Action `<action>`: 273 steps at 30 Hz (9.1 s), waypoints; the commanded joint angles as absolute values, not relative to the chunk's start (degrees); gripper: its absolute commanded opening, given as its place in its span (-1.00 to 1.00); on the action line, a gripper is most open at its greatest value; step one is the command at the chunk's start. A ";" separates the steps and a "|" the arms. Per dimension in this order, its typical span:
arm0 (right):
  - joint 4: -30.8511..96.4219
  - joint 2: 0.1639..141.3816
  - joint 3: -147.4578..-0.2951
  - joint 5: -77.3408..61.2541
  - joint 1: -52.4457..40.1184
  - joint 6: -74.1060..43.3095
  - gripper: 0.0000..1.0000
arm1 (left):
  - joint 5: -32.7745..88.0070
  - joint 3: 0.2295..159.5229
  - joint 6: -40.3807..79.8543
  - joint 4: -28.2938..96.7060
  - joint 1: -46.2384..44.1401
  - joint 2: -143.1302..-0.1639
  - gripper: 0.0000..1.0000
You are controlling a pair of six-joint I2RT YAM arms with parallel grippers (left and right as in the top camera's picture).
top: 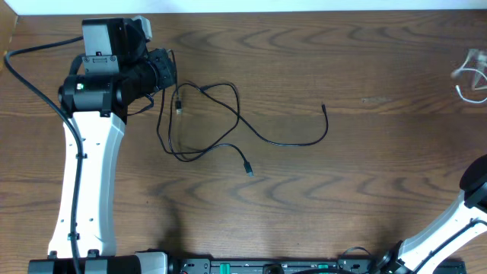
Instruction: Untangle cables
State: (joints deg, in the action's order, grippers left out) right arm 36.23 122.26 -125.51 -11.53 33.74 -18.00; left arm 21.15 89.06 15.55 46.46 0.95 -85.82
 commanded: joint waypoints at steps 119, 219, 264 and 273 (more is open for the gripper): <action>69.41 100.12 -119.09 14.87 36.71 -40.47 -0.98 | 35.31 89.52 22.72 36.64 -5.87 -84.23 0.49; 48.29 116.29 -119.11 -57.41 -18.44 20.49 0.87 | 87.64 90.24 15.35 35.51 5.45 -88.71 -0.85; 25.26 120.66 -119.11 -73.25 -12.21 -18.35 0.25 | 85.17 89.52 -0.93 35.94 -7.11 -88.73 -0.85; 34.59 120.66 -119.11 -63.09 -12.58 -30.41 0.40 | 50.68 88.71 -5.78 53.06 -8.29 -88.73 -0.85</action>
State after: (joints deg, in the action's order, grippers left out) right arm 31.99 119.98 -118.87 -69.63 -12.56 -23.90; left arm 72.12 89.12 -1.98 47.64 -7.44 -90.08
